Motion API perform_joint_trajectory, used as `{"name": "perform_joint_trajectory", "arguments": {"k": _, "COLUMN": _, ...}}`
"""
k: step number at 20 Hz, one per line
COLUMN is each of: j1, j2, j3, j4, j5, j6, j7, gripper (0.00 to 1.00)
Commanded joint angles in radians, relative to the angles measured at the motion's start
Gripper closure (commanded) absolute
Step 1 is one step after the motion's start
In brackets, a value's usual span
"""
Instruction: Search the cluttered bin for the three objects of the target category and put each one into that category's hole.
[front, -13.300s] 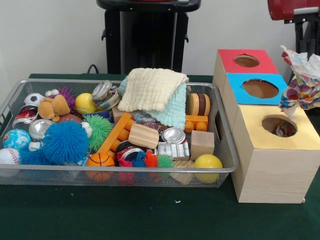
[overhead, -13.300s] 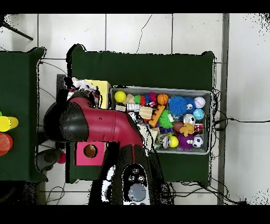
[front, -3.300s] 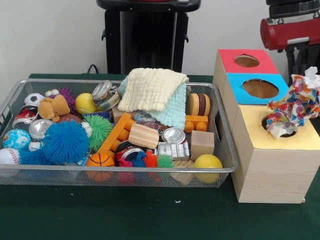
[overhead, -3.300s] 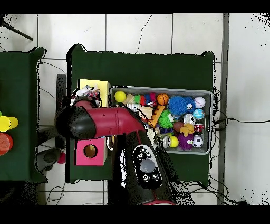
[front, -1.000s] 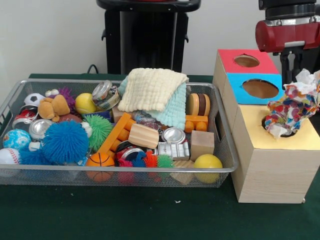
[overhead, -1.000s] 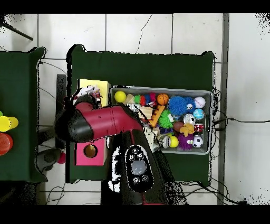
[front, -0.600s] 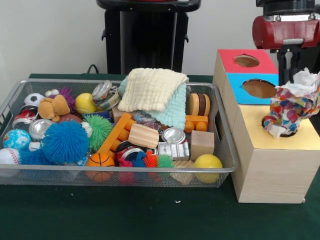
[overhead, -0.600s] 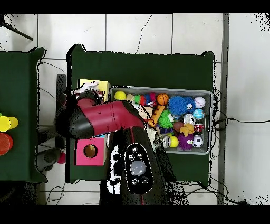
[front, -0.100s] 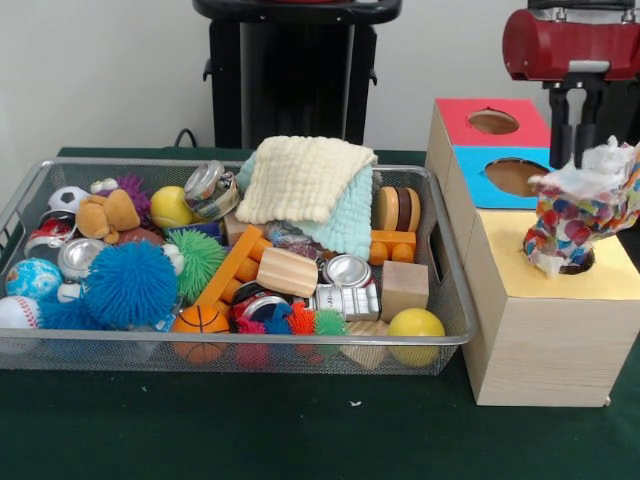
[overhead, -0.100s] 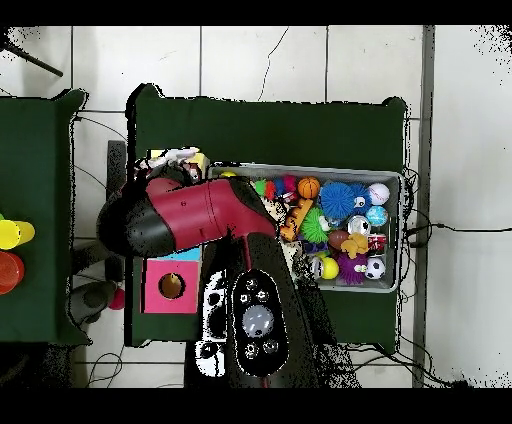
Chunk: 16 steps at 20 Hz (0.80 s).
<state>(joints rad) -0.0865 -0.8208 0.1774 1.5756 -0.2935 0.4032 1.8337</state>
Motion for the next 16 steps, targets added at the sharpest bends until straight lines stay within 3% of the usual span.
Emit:
{"name": "perform_joint_trajectory", "arguments": {"k": 1, "j1": -0.027, "j2": 0.008, "j3": 0.011, "j4": 0.005, "j5": -0.024, "j6": 0.120, "j7": -0.003, "gripper": 0.00}}
{"name": "perform_joint_trajectory", "arguments": {"k": 16, "j1": -0.023, "j2": -0.007, "j3": 0.015, "j4": -0.018, "j5": -0.076, "j6": 0.189, "j7": -0.082, "gripper": 0.00}}
